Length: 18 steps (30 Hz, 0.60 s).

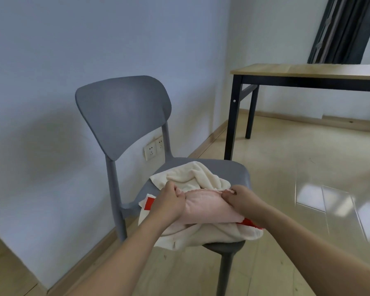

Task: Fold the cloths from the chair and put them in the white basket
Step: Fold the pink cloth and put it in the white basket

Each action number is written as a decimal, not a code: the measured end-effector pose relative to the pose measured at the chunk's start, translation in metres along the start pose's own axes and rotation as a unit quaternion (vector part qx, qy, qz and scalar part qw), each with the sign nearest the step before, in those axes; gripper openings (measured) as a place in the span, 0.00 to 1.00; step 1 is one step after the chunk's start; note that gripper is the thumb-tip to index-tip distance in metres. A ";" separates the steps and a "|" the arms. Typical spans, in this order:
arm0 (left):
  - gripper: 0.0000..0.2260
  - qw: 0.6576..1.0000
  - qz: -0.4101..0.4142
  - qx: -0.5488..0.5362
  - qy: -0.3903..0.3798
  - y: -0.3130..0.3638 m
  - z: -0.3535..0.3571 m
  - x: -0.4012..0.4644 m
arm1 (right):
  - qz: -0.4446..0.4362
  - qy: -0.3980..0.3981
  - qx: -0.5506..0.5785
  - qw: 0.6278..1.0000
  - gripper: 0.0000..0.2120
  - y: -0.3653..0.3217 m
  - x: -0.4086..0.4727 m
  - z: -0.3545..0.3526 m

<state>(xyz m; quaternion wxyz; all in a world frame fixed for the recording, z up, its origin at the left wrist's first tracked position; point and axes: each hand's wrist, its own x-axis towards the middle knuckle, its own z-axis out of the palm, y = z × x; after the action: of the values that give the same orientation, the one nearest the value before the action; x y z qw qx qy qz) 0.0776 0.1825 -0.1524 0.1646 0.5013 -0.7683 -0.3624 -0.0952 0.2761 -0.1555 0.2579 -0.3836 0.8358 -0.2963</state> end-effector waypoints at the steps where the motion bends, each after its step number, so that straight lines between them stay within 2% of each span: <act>1: 0.04 1.000 0.019 -0.016 0.017 0.004 -0.003 -0.005 | -0.003 0.006 0.030 1.000 0.13 -0.002 -0.006 -0.004; 2: 0.02 0.998 0.033 -0.044 0.029 0.011 -0.007 -0.011 | -0.007 0.011 0.071 0.997 0.11 -0.006 -0.012 -0.008; 4: 0.05 0.989 0.051 -0.134 0.039 0.026 -0.017 -0.024 | 0.001 0.016 0.192 0.981 0.04 -0.016 -0.030 -0.021; 6: 0.10 0.971 0.047 -0.232 0.030 0.044 -0.028 -0.040 | 0.023 0.010 0.309 0.951 0.07 -0.027 -0.051 -0.038; 8: 0.13 0.957 0.059 -0.279 0.041 0.063 -0.038 -0.057 | 0.045 0.013 0.352 0.935 0.08 -0.037 -0.070 -0.054; 10: 0.15 0.953 0.086 -0.285 0.062 0.082 -0.043 -0.073 | 0.061 0.014 0.355 0.933 0.09 -0.045 -0.090 -0.067; 15: 0.14 0.950 0.146 -0.260 0.092 0.112 -0.044 -0.103 | 0.060 0.019 0.260 0.964 0.23 -0.044 -0.122 -0.084; 18: 0.08 0.962 0.159 -0.192 0.113 0.117 -0.039 -0.111 | 0.023 0.069 0.222 0.972 0.23 -0.040 -0.134 -0.086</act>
<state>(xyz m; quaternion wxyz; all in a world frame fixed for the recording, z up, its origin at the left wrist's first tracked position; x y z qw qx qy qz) 0.0746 0.2932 -0.0288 0.3992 0.3691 -0.7307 -0.4129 -0.0559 0.3872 -0.0407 0.2850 -0.2763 0.7734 -0.4943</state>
